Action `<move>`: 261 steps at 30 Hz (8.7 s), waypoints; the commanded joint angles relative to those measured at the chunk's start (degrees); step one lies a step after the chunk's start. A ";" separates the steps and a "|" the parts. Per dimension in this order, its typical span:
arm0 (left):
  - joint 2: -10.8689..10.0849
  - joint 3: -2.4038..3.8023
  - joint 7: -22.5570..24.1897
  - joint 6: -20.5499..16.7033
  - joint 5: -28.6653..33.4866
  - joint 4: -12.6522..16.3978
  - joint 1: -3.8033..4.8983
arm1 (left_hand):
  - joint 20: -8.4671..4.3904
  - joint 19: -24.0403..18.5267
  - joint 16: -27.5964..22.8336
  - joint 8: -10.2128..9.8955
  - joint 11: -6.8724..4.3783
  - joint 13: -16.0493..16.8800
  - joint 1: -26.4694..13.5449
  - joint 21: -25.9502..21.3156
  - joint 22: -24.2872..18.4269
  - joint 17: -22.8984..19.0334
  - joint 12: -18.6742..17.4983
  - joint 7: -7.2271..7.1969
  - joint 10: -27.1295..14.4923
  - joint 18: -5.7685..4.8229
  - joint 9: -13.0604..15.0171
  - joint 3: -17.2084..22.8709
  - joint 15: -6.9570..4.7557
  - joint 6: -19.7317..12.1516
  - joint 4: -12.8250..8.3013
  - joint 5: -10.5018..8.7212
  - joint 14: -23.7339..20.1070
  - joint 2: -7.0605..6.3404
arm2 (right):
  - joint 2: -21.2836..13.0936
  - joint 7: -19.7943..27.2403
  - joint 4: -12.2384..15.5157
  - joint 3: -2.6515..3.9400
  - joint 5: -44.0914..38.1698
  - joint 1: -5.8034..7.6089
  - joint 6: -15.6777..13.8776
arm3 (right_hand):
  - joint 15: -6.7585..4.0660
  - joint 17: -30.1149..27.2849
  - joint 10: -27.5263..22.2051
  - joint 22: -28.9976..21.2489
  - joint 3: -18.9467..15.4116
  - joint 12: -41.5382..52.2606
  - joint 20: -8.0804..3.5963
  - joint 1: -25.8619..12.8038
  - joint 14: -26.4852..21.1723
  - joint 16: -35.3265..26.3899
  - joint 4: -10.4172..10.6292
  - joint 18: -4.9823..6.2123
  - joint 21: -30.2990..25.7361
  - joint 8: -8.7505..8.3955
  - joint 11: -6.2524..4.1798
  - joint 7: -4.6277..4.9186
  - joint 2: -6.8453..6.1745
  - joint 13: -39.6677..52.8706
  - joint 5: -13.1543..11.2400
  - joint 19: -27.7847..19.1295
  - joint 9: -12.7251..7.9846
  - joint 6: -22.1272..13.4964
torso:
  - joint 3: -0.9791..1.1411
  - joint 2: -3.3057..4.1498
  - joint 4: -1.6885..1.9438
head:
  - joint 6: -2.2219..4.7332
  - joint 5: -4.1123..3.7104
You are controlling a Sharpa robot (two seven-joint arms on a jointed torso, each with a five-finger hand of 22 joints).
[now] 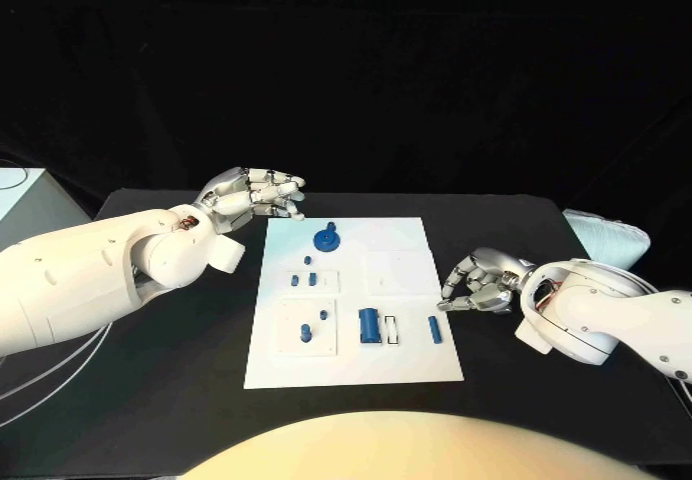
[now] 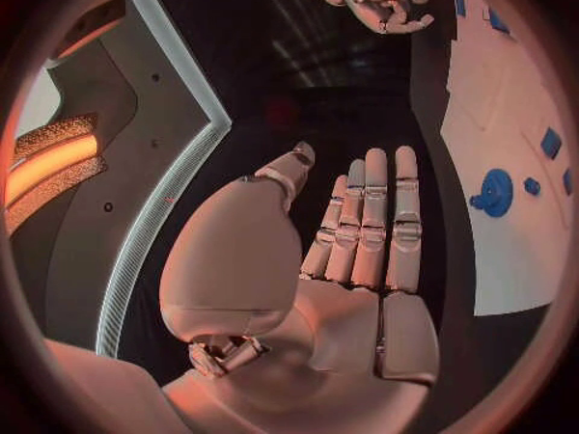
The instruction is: Assemble the parts on the task board
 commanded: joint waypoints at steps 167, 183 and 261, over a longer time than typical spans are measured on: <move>0.00 -0.04 0.00 1.78 -1.38 0.37 0.01 | 0.05 0.21 0.86 0.33 0.04 0.18 0.06 0.53 0.26 -0.13 0.76 0.19 -0.87 0.60 -0.02 0.59 0.03 -0.41 0.57 -0.18 -0.84 0.04 | 14.58 -11.86 -1.83 -0.11 -0.12 -5.42 -3.85 | -1.08 13.81 3.45 3.74 21.04 2.03 -0.95 -17.05 5.70 0.55 -1.53 -1.32 1.45 2.58 -1.64 -1.68 -2.14 11.91 11.84 1.50 2.88 3.11 | -0.04 0.02 0.02 | -0.01 -0.20; -0.04 -0.04 0.00 1.75 -1.38 0.29 0.01 | 0.05 0.21 0.86 0.33 0.04 0.18 0.06 0.53 0.26 -0.13 0.76 0.19 -0.87 0.60 -0.02 0.59 0.03 -0.41 0.57 -0.18 -0.84 0.04 | 12.68 -10.16 -1.19 -0.12 -0.34 -5.45 -3.52 | -1.09 13.77 3.25 3.70 18.63 1.58 -0.94 -14.64 5.68 0.52 -3.00 -1.25 0.78 2.95 -1.65 -1.71 -3.32 11.71 4.75 1.47 2.89 2.74 | 0.00 0.00 -0.06 | -0.01 -0.01; 5.45 2.75 8.75 -45.25 7.78 10.94 -4.78 | -11.07 -60.19 -28.29 -13.17 -8.39 -8.14 -76.67 -12.36 -21.55 -32.65 -9.10 -12.25 -64.71 -9.68 -12.28 -18.99 -5.14 -49.44 -4.98 -3.04 -59.57 8.82 | 16.36 47.81 -10.68 13.40 61.52 -5.34 -26.39 | 2.86 -74.91 -83.94 -72.46 -6.05 -82.48 -3.11 -76.67 -84.02 -88.87 -15.19 -6.18 -61.06 -19.94 -1.34 -5.67 9.91 -74.91 -4.30 -81.75 -24.41 -56.56 | 2.61 -1.04 -0.43 | 15.62 -0.38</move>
